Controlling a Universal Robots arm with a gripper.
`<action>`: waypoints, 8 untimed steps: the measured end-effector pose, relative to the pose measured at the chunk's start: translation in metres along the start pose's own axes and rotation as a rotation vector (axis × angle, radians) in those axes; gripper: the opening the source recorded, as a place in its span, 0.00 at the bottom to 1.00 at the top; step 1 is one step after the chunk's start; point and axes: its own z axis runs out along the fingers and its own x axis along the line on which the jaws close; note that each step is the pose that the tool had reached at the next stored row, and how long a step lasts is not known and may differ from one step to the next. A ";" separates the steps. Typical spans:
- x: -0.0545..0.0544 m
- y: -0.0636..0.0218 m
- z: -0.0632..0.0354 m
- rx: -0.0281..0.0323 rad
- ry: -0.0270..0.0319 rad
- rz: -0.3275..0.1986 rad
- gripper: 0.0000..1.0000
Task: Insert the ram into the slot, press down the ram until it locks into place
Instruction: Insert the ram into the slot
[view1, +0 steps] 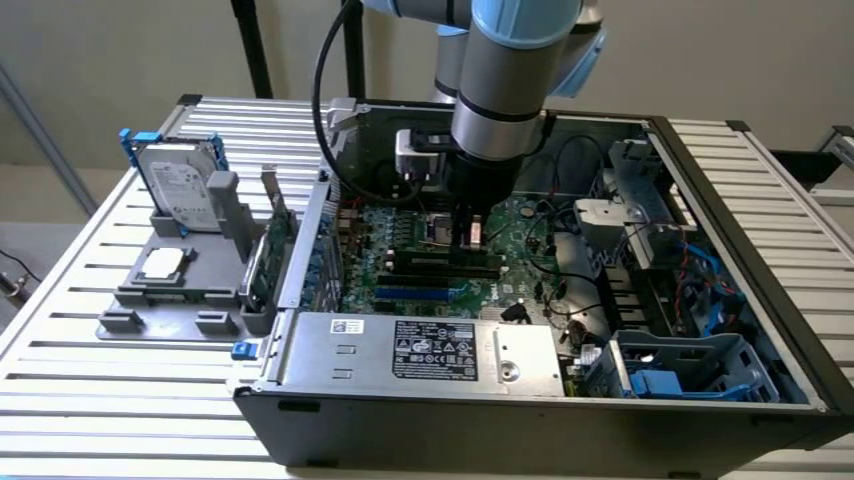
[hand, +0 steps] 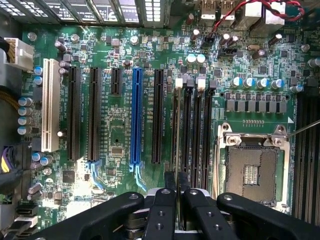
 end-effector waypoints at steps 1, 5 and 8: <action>0.000 0.0001 0.0003 0.0000 0.0000 0.000 0.13; 0.000 0.0001 0.0013 -0.0001 0.0004 0.000 0.13; -0.001 0.0001 0.0018 0.0001 -0.0001 0.002 0.13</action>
